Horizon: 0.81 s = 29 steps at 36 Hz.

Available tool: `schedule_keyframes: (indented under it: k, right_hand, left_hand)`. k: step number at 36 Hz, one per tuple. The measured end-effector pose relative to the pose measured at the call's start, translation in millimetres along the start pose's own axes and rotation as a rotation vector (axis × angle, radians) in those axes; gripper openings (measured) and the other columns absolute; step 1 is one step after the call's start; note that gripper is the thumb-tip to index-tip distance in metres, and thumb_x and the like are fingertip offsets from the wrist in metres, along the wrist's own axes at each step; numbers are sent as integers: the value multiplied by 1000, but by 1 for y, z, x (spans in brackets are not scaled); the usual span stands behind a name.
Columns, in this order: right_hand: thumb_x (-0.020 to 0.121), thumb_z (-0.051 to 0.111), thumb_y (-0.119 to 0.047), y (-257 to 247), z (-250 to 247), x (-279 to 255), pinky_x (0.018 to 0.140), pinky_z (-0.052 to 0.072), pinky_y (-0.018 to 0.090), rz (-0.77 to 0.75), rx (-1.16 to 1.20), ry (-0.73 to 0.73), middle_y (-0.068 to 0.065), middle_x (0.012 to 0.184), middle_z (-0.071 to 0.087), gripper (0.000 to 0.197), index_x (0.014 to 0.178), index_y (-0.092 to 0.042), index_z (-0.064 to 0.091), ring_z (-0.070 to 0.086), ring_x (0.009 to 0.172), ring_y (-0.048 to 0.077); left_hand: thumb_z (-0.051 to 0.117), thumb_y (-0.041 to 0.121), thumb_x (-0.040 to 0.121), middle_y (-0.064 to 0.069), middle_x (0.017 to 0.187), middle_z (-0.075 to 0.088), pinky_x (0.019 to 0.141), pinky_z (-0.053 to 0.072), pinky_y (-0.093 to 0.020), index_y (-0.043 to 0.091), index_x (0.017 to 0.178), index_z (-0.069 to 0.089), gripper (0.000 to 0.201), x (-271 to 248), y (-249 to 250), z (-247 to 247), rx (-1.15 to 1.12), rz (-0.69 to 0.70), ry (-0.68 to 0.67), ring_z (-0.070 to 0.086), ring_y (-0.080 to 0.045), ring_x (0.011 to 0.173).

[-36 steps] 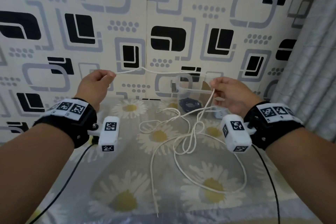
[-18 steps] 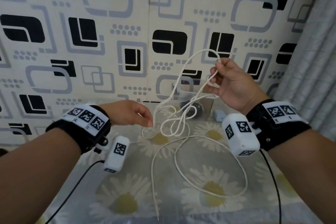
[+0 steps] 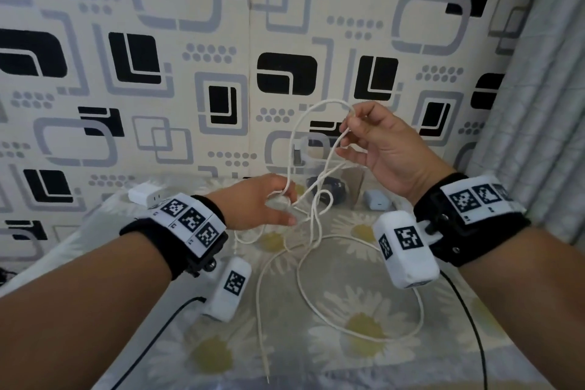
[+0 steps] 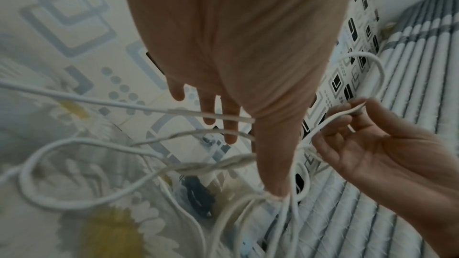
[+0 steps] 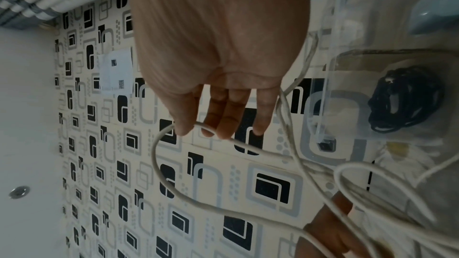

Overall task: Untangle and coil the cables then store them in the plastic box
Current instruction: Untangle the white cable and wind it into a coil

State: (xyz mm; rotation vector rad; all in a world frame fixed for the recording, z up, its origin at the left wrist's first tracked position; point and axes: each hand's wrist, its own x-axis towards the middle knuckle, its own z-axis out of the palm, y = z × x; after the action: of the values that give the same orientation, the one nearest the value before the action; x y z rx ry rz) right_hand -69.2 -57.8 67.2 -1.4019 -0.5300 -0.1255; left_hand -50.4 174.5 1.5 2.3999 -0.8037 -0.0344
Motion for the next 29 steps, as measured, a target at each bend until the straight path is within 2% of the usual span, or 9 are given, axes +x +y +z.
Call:
schedule_keyframes:
  k: [2, 5, 8, 10, 13, 15, 20, 25, 29]
  right_hand:
    - [92, 58, -9, 2, 0, 0, 76, 49, 31, 10, -104, 71, 1, 80, 61, 10, 87, -17, 57, 58, 71, 14]
    - [94, 58, -10, 7, -1, 2, 73, 46, 32, 27, -236, 217, 1, 73, 62, 13, 83, -17, 56, 60, 65, 16]
    - [96, 56, -12, 9, -5, 3, 74, 48, 33, 63, -236, 301, -3, 65, 63, 16, 82, -19, 54, 63, 64, 14]
    - [97, 55, -11, 10, -6, 2, 78, 51, 35, 76, -204, 303, -4, 63, 64, 15, 84, -19, 53, 65, 66, 14]
    - [96, 55, -11, 11, -3, 1, 85, 53, 39, 97, -192, 275, -2, 66, 65, 14, 85, -18, 53, 69, 73, 18]
    - [95, 56, -10, 13, 0, 2, 87, 54, 39, 110, -200, 252, 1, 74, 64, 13, 85, -17, 52, 71, 79, 19]
    - [92, 59, -2, 20, 11, -1, 76, 56, 29, 98, -229, 211, 3, 79, 65, 10, 88, -9, 52, 72, 83, 20]
    - [91, 63, -6, 25, 17, 1, 64, 53, 28, 83, -335, 318, 4, 83, 67, 16, 82, -15, 54, 71, 78, 16]
    - [89, 66, -11, 25, 8, 3, 47, 41, 14, 20, -452, 418, 0, 72, 64, 14, 79, -18, 58, 65, 68, 15]
  left_hand:
    - [73, 42, 81, 13, 115, 62, 96, 41, -25, 33, 88, 59, 18, 2, 0, 0, -8, -6, 83, 56, -2, 106]
    - [74, 33, 82, 15, 87, 64, 76, 36, -4, 25, 80, 60, 16, 0, 5, -4, -84, 23, 153, 56, 10, 81]
    - [78, 24, 80, 18, 65, 57, 66, 37, -4, 21, 75, 61, 18, -3, 9, -9, -141, 48, 130, 51, 3, 63]
    - [78, 23, 79, 12, 66, 58, 67, 39, -8, 16, 77, 64, 16, -5, 11, -12, -225, 54, 126, 49, 1, 62]
    - [78, 27, 78, -17, 89, 66, 83, 49, -34, 15, 82, 68, 16, -8, 10, -16, -301, 46, 161, 57, -22, 77]
    - [77, 23, 80, -17, 93, 68, 88, 51, -40, 16, 83, 69, 11, -9, 13, -17, -300, 39, 172, 61, -28, 83]
    - [72, 26, 85, 6, 71, 61, 68, 44, -14, 21, 83, 67, 8, -6, 16, -16, -168, 32, 204, 51, 0, 62]
    - [68, 29, 88, 13, 55, 46, 52, 36, -8, 20, 81, 66, 11, -4, 16, -16, -152, 17, 313, 41, -1, 50]
    - [67, 29, 89, 6, 59, 43, 46, 33, -10, 19, 80, 65, 13, -6, 10, -22, -193, -2, 386, 37, -3, 46]
